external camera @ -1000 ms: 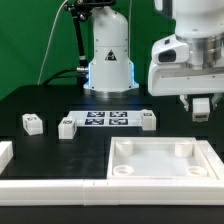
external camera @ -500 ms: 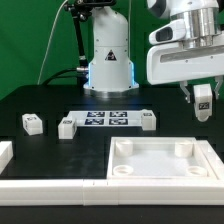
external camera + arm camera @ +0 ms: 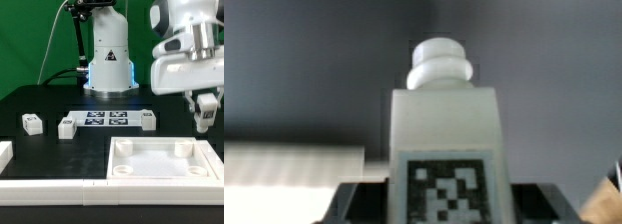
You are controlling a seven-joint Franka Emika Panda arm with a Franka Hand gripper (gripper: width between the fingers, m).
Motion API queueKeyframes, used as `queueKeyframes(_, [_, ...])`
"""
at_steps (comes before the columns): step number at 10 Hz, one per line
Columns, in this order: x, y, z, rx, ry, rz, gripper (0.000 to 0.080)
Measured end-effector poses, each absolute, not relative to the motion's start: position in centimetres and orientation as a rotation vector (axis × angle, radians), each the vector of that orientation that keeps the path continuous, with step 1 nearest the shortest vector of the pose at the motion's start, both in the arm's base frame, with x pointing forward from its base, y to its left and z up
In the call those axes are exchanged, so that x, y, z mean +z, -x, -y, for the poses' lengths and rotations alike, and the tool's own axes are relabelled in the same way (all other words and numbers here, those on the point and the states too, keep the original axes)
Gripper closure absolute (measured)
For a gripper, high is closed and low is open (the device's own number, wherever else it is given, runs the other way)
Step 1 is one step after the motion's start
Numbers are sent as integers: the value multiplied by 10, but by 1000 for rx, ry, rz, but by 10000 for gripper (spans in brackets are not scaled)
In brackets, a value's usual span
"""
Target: Assemble one leg
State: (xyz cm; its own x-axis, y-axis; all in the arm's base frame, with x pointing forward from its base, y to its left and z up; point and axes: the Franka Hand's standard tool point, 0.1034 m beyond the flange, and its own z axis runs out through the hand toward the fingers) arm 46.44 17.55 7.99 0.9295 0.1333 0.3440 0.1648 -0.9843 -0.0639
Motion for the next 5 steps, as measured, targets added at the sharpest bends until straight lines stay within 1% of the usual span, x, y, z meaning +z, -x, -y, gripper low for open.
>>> queueKeyframes(2, [79, -478, -152, -499, 3027, 324, 509])
queueKeyframes(3, [82, -483, -148, -498, 3029, 310, 509])
queueKeyframes(5, [80, -481, -149, -494, 3029, 315, 509])
